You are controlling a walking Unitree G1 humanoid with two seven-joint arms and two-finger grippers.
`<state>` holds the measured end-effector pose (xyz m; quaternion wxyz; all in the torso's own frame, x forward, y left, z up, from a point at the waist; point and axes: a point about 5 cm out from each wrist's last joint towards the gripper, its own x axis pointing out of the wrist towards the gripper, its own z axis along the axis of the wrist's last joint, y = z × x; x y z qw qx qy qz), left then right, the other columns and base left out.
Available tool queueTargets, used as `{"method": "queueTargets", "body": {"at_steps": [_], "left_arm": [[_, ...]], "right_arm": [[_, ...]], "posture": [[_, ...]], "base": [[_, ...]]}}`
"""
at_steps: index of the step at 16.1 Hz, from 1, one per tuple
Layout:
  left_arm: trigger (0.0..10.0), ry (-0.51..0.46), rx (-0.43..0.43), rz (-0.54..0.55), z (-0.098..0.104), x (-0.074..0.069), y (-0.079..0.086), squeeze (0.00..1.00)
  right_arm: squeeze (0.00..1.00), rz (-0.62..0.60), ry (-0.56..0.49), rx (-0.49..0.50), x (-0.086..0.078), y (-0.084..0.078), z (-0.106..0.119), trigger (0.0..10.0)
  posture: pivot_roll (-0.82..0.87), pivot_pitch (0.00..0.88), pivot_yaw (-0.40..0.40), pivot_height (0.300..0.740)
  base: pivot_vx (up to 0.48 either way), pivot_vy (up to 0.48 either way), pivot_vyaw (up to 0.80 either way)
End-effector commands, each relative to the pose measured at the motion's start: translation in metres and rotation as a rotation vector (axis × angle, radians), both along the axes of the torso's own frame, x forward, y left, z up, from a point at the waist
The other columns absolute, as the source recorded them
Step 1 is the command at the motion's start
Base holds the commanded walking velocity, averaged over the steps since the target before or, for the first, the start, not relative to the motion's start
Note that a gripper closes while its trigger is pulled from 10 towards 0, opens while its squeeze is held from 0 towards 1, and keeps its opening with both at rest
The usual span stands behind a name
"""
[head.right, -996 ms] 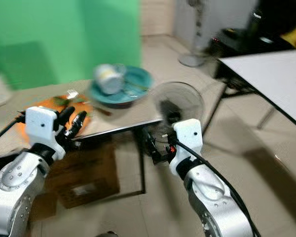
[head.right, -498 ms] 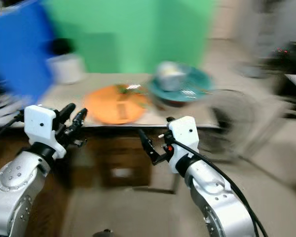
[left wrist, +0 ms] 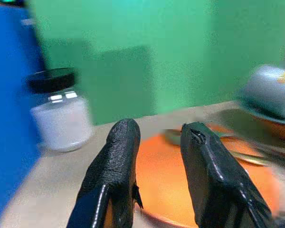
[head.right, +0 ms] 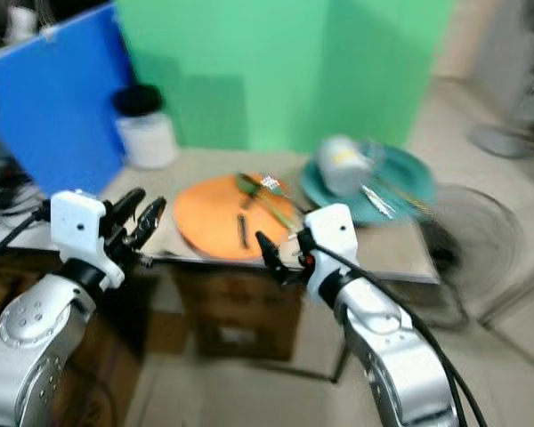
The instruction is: Setting the table
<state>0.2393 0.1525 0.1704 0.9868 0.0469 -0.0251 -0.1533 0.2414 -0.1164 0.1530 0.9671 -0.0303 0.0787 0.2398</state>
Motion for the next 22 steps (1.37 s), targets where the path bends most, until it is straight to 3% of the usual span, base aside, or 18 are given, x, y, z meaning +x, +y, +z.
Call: {"method": "queueTargets", "body": {"at_steps": [1, 10, 11, 12, 14, 18, 19, 20, 21, 22], "left_arm": [[10.0, -0.004, 0.016, 0.027, 0.001, 0.000, 0.008, 0.00], [10.0, 0.037, 0.047, -0.018, -0.005, -0.004, 0.006, 0.00], [10.0, 0.056, 0.033, -0.042, -0.006, -0.006, 0.006, 0.66], [10.0, 0.054, 0.015, -0.068, -0.005, -0.007, 0.004, 1.00], [10.0, 0.058, 0.028, -0.097, -0.004, -0.007, 0.002, 1.00], [10.0, 0.128, 0.060, -0.280, -0.011, -0.011, -0.007, 1.00], [10.0, 0.152, 0.066, -0.327, -0.013, -0.013, -0.010, 1.00], [10.0, 0.159, 0.068, -0.342, -0.013, -0.013, -0.011, 1.00], [10.0, 0.170, 0.071, -0.366, -0.014, -0.013, -0.013, 1.00], [10.0, 0.176, 0.074, -0.383, -0.015, -0.014, -0.014, 1.00]], "right_arm": [[0.00, 0.027, -0.012, 0.011, 0.002, 0.008, 0.003, 10.0], [0.00, 0.170, 0.094, 0.002, 0.014, 0.022, -0.003, 10.0], [0.00, 0.170, 0.106, 0.005, 0.016, 0.021, -0.002, 10.0], [1.00, 0.156, 0.124, 0.005, 0.018, 0.018, -0.002, 10.0], [1.00, 0.134, 0.147, -0.007, 0.020, 0.015, -0.003, 10.0], [1.00, 0.095, 0.261, -0.082, 0.022, 0.006, -0.010, 10.0], [0.16, 0.081, 0.309, -0.139, 0.024, 0.003, -0.015, 10.0], [0.16, 0.078, 0.324, -0.153, 0.025, 0.003, -0.017, 10.0], [0.00, 0.060, 0.353, -0.183, 0.028, 0.002, -0.020, 10.0], [0.00, 0.046, 0.366, -0.185, 0.030, 0.002, -0.021, 10.0]], "posture": [[0.15, 0.000, 0.022, 0.740], [0.16, 0.000, 0.014, 0.740], [0.16, 0.000, 0.012, 0.740], [0.16, 0.000, 0.011, 0.740], [0.16, 0.000, 0.008, 0.740], [0.14, 0.000, 0.006, 0.740], [0.13, 0.000, 0.007, 0.740], [0.13, 0.000, 0.007, 0.740], [0.12, 0.000, 0.007, 0.740], [0.12, 0.000, 0.006, 0.740]], "base": [[0.371, 0.000, 0.00], [0.290, 0.000, 0.00], [0.000, 0.000, 0.00], [0.000, 0.000, 0.00], [0.000, 0.000, 0.00], [0.000, 0.000, 0.00], [0.000, 0.000, 0.00], [0.000, 0.000, 0.00], [0.000, 0.000, 0.00], [0.000, 0.000, 0.00]]}}
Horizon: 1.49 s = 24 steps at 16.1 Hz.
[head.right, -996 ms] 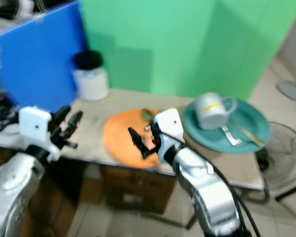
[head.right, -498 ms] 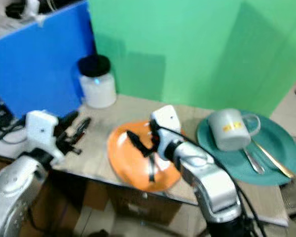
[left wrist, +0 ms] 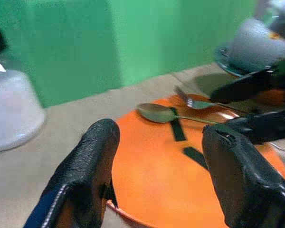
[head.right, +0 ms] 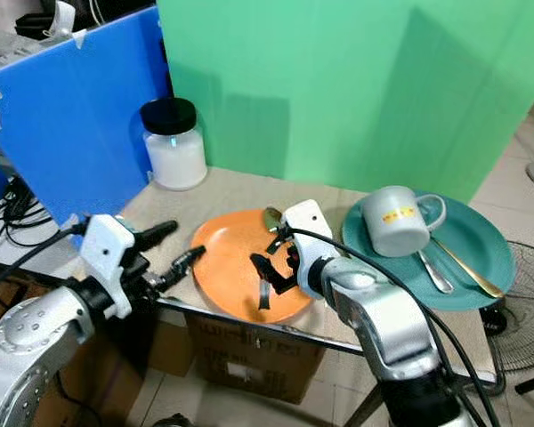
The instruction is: Setting the table
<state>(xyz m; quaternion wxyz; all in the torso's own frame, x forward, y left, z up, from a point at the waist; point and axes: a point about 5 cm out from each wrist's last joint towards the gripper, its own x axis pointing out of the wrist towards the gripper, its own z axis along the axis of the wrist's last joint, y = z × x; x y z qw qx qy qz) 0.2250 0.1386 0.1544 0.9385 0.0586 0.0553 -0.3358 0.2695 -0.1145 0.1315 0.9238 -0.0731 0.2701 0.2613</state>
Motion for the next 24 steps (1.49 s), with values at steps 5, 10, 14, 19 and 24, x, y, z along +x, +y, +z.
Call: {"method": "queueTargets", "body": {"at_steps": [5, 10, 14, 19, 24], "left_arm": [[10.0, 0.020, 0.064, -0.084, -0.004, -0.007, -0.006, 1.00], [10.0, 0.022, 0.073, -0.093, -0.005, -0.009, -0.006, 0.97], [10.0, 0.025, 0.071, -0.101, -0.006, -0.010, -0.007, 0.96], [10.0, 0.026, 0.076, -0.101, -0.006, -0.012, -0.007, 0.97], [10.0, 0.027, 0.083, -0.110, -0.006, -0.012, -0.007, 0.96]], "right_arm": [[0.00, -0.068, 0.086, -0.050, 0.015, 0.003, -0.012, 9.2], [0.00, -0.160, 0.097, -0.068, 0.028, 0.002, -0.022, 4.4], [0.00, -0.202, 0.117, -0.034, 0.033, 0.001, -0.027, 4.2], [0.00, -0.176, 0.164, -0.005, 0.033, 0.007, -0.035, 0.0], [0.00, -0.143, 0.151, -0.018, 0.033, 0.010, -0.035, 0.0]], "posture": [[0.13, 0.000, -0.003, 0.740], [0.13, 0.000, -0.006, 0.740], [0.13, 0.000, -0.008, 0.740], [0.13, 0.000, -0.009, 0.740], [0.13, 0.000, -0.008, 0.740]], "base": [[0.000, 0.000, 0.00], [0.000, 0.000, 0.00], [0.000, 0.000, 0.00], [0.000, 0.000, 0.00], [0.000, 0.000, 0.00]]}}
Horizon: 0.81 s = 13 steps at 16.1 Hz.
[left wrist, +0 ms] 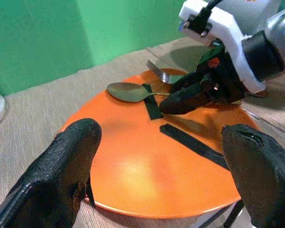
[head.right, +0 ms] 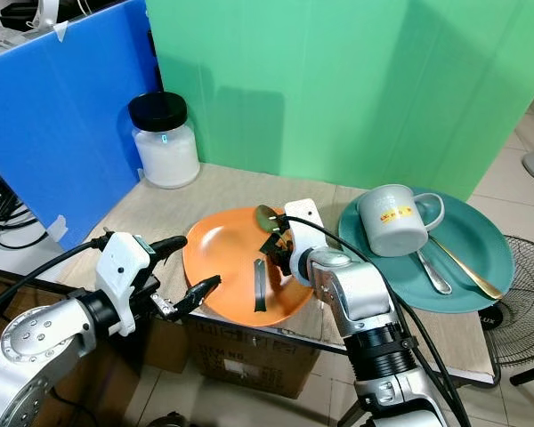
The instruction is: Setting the table
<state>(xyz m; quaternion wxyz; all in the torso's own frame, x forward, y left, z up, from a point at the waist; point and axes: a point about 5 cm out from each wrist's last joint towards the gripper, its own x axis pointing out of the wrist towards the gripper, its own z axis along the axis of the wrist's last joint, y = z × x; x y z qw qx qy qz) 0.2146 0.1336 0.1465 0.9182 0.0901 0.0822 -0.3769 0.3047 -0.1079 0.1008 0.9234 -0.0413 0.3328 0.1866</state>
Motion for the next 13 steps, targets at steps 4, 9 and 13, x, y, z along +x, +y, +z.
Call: {"method": "queueTargets", "body": {"at_steps": [4, 9, 13], "left_arm": [[10.0, -0.010, 0.008, -0.024, 0.0027, -0.0016, -0.0024, 0.96], [10.0, -0.015, 0.011, -0.020, 0.0032, -0.0008, -0.0024, 0.97], [10.0, -0.020, 0.014, -0.017, 0.0029, 0.0012, -0.0025, 0.97]], "right_arm": [[0.00, 0.030, 0.020, -0.004, -0.0015, 0.0030, -0.0038, 0.0], [0.00, 0.090, -0.037, 0.005, -0.0012, 0.0064, -0.0005, 0.0], [0.00, 0.099, -0.063, 0.030, -0.0002, 0.0065, 0.0027, 0.0]], "posture": [[0.13, 0.000, -0.006, 0.740], [0.13, 0.000, -0.006, 0.740], [0.13, 0.000, -0.008, 0.740]], "base": [[0.000, 0.000, 0.00], [0.000, 0.000, 0.00], [0.000, 0.000, 0.00]]}}
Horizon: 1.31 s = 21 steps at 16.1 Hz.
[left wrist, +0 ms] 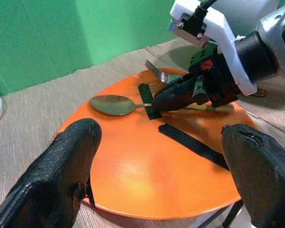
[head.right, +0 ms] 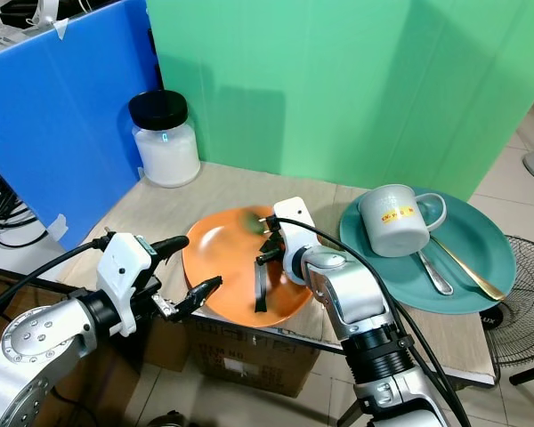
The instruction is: Setting the table
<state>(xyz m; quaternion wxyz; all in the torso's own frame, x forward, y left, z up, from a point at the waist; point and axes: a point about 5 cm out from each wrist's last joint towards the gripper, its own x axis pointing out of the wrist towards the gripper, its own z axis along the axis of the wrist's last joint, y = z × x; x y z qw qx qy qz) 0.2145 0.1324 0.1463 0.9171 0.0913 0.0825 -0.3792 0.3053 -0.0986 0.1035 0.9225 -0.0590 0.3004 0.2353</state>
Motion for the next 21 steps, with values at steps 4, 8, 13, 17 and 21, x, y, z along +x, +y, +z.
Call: {"method": "queueTargets", "body": {"at_steps": [4, 8, 13, 17, 21], "left_arm": [[10.0, -0.023, 0.014, -0.013, 0.003, 0.003, -0.001, 0.97], [10.0, -0.026, 0.018, -0.015, 0.002, 0.003, 0.000, 0.96], [10.0, -0.028, 0.020, -0.017, 0.001, 0.003, 0.000, 0.96], [10.0, -0.028, 0.022, -0.020, 0.000, 0.003, -0.001, 0.96], [10.0, -0.027, 0.022, -0.020, 0.000, 0.002, -0.001, 0.96]], "right_arm": [[0.00, -0.001, 0.001, 0.047, -0.002, -0.001, 0.001, 0.0], [0.00, 0.067, -0.078, 0.043, -0.003, 0.009, 0.006, 10.0], [1.00, 0.052, -0.036, 0.012, -0.004, 0.003, -0.001, 10.0], [1.00, 0.046, -0.028, -0.028, -0.004, 0.001, -0.008, 10.0], [0.00, 0.050, -0.033, 0.012, -0.004, 0.006, -0.008, 10.0]], "posture": [[0.13, 0.000, -0.007, 0.740], [0.13, 0.000, -0.005, 0.740], [0.13, 0.000, -0.007, 0.740], [0.13, 0.000, -0.007, 0.740], [0.14, 0.000, -0.009, 0.740]], "base": [[0.000, 0.000, 0.00], [0.000, 0.000, 0.00], [0.000, 0.000, 0.00], [0.000, 0.000, 0.00], [0.000, 0.000, 0.00]]}}
